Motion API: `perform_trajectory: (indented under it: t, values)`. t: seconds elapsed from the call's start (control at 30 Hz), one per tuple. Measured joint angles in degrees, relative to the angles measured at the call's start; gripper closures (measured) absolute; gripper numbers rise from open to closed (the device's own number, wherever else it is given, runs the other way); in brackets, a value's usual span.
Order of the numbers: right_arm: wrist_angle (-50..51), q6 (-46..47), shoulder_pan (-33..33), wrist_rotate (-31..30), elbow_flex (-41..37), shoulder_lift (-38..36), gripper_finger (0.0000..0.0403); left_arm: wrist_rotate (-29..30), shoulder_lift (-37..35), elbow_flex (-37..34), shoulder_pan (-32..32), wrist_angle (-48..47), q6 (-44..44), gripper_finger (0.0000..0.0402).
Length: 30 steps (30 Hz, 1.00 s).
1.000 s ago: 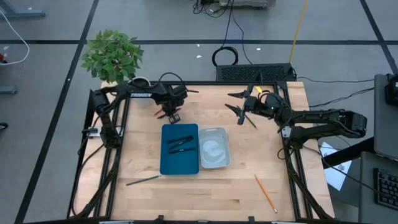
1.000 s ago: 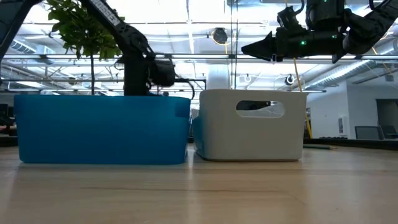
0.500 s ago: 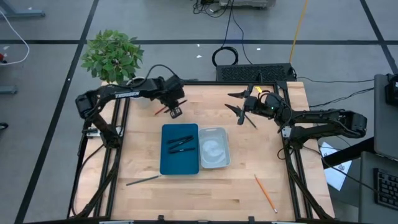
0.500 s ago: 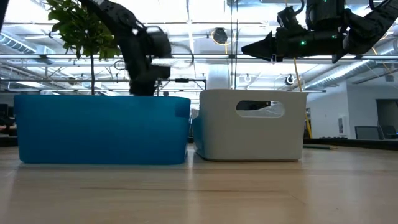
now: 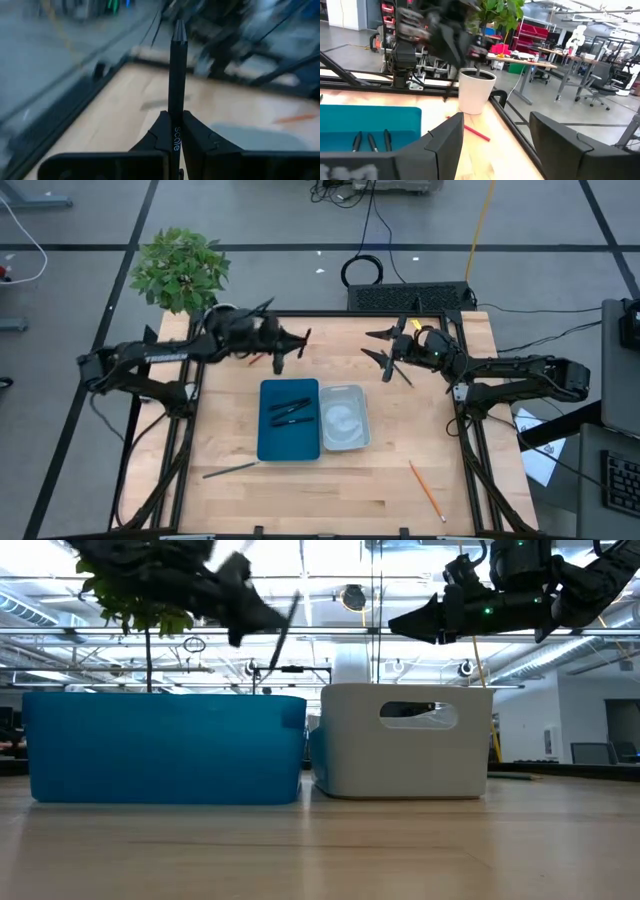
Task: Sort pens & pencils
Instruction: Put the black pen into the blue bin
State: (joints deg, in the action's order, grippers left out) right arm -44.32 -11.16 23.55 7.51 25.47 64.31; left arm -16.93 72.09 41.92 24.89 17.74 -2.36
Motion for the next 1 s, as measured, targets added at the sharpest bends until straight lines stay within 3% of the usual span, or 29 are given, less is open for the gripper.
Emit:
perform_trajectory:
  t: [0.13,0.27,0.4,0.7,1.0]
  values:
    - [-0.06,3.49,0.0,1.49,0.0,0.0,0.0188,-0.04,-6.13,-7.87,-4.1,14.87,-2.67,0.0384]
    - [0.0,7.38,-0.33,10.08,0.0,0.0,0.0188,1.61,-11.05,-13.02,-8.33,20.19,-2.65,0.0384]
    - [-0.04,7.07,-2.4,14.88,0.0,0.0,0.0188,6.13,-14.28,-15.04,-10.7,18.49,-1.34,0.0384]
    - [0.0,7.36,-4.81,14.99,0.0,-0.01,0.0188,6.97,-15.12,-16.52,-14.31,15.19,-2.05,0.0384]
    - [0.14,7.47,-4.94,14.94,0.0,0.0,0.0188,12.22,-15.12,-16.53,-18.92,15.0,-0.93,0.0384]
